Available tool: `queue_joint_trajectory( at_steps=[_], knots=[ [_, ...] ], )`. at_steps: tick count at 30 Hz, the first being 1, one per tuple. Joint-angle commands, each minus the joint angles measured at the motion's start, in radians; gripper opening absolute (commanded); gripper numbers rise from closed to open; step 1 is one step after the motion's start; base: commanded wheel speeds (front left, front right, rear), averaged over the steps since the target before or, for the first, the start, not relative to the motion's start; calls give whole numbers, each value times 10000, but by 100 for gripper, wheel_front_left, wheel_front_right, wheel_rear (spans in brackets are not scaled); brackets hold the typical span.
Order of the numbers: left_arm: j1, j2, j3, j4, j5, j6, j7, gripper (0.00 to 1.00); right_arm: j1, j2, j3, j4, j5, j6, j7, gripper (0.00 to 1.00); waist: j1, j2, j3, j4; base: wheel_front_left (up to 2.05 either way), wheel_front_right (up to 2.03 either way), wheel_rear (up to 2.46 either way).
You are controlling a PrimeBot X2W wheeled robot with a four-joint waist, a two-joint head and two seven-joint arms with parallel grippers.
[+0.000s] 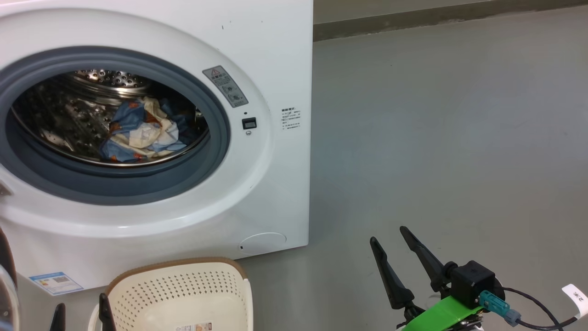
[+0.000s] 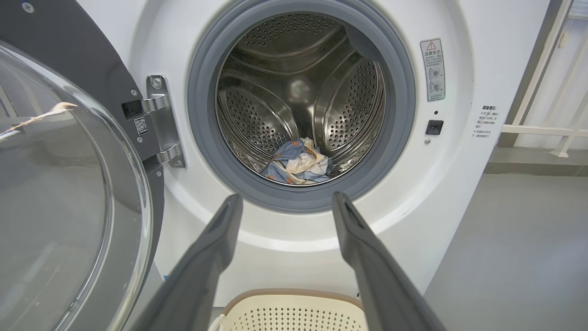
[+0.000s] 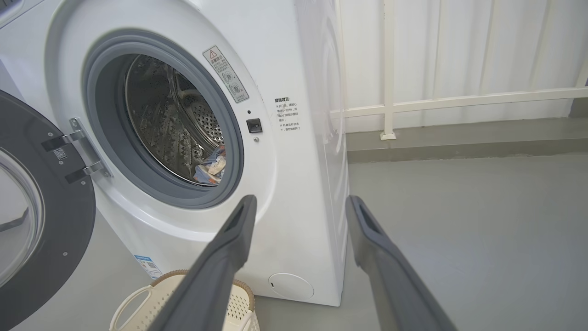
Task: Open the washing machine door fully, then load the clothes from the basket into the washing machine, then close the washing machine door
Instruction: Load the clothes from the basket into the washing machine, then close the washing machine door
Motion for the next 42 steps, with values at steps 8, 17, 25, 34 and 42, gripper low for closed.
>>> queue_joint_trajectory(
  at_steps=[8, 17, 25, 34, 42],
  knots=[
    [-224, -8, 228, -110, -148, 76, -53, 100, 74, 59, 194, -283, -8, 16, -49, 100, 0, 0, -28, -49, 0, 0, 0],
    [-235, -8, 206, -41, -84, 120, -53, 100, 88, 59, 175, -317, 6, 16, -49, 100, 0, 0, -8, -56, 0, 0, 0],
    [-240, -8, 171, 112, -446, -12, -53, 100, 106, 59, 107, -339, -28, 16, -49, 100, 0, 0, -4, -63, 0, 0, 0],
    [-270, -8, 147, 252, -759, -117, -53, 100, 127, 59, 107, -366, -12, 16, -49, 100, 0, 0, 34, -42, 0, 0, 0],
    [-301, -8, 198, 256, -725, -179, -53, 100, 120, 59, 85, -381, -6, 16, -49, 100, 0, 0, 67, -75, 0, 0, 0]
  ],
)
